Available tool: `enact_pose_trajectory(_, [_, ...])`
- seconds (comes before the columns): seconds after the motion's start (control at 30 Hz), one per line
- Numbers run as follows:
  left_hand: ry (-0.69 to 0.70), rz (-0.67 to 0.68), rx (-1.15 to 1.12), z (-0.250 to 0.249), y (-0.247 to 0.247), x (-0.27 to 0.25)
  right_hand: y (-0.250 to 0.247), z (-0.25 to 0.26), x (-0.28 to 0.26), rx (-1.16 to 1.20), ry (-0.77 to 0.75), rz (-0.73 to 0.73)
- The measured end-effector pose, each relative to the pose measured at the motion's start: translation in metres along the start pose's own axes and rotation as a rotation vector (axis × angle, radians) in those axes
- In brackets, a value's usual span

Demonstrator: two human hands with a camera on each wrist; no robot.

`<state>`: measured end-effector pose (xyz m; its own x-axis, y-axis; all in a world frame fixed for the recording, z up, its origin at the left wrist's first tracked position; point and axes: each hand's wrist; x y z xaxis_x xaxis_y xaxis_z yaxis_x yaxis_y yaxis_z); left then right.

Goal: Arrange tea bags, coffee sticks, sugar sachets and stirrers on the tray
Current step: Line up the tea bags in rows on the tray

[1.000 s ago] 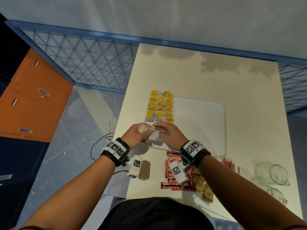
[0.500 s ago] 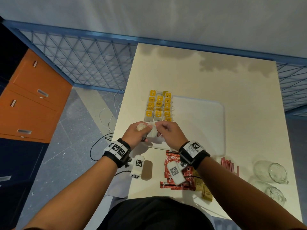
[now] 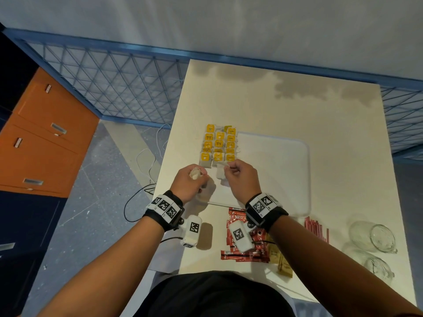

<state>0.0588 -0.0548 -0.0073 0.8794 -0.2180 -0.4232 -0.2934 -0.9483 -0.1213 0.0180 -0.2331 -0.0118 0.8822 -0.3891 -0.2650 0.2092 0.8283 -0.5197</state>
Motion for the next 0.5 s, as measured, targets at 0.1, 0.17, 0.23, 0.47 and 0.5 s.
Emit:
enact_pose_trajectory(0.1, [0.032,0.072,0.031,-0.009,0.006,-0.003,0.003,0.003,-0.007,-0.003,-0.042,0.034])
enact_pose_trajectory(0.17, [0.043,0.103,0.029,-0.012,0.009,-0.004,0.007,0.004,-0.014,0.017,-0.083,0.064])
enact_pose_trajectory(0.23, [0.049,0.110,0.012,-0.015,0.009,-0.004,0.008,0.005,-0.018,0.070,-0.111,0.086])
enact_pose_trajectory(0.47, [0.074,0.107,-0.004,-0.015,-0.003,-0.005,0.006,0.001,-0.016,0.046,-0.273,0.157])
enact_pose_trajectory(0.5, [0.065,0.081,-0.005,-0.013,-0.005,-0.004,0.006,0.001,-0.016,0.037,-0.287,0.160])
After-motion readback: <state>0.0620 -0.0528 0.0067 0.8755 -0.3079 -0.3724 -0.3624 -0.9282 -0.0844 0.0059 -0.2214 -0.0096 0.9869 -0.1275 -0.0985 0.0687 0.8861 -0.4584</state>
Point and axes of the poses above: each hand's wrist, its own x-axis towards the middle knuckle, its own y-axis out of the palm, z = x × y, and after that the axes turned 5 degrees about y, right-handed
